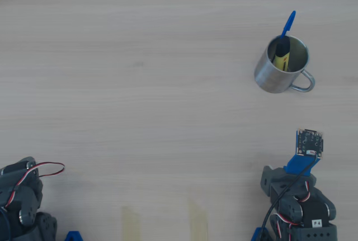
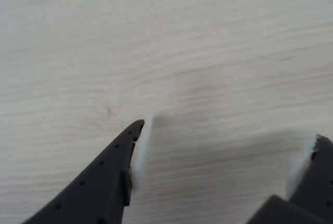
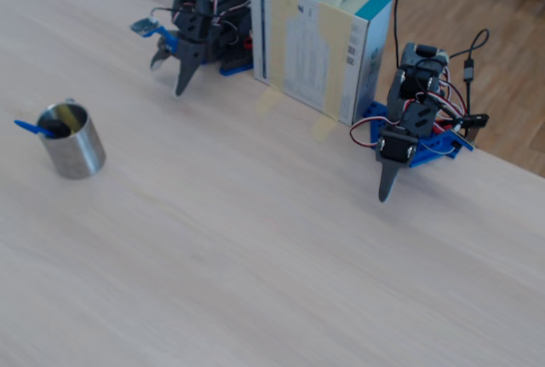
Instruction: Grab the yellow pen and put it in the silver cup.
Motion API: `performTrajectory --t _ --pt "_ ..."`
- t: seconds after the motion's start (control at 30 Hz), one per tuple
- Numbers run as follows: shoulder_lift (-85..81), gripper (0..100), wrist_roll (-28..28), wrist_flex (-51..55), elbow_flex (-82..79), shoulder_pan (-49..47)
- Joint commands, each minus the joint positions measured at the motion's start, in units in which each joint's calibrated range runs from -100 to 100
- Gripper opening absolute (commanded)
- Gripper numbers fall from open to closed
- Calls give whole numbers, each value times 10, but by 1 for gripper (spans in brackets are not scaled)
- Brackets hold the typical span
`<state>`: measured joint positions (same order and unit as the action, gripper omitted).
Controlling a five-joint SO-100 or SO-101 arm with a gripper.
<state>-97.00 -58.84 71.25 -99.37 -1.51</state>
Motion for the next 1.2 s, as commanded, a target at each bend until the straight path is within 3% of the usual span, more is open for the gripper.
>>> performTrajectory --t 0.0,0.33,0.53,0.77,1.0,1.17 --pt "-6 41 3 19 -4 -2" --pt "-5 41 15 29 -4 -2" --pt "-5 33 14 29 -4 -1" --pt "-5 32 15 29 -4 -3" --pt "-5 18 18 29 -4 -1" --pt "-5 14 27 33 -4 0"
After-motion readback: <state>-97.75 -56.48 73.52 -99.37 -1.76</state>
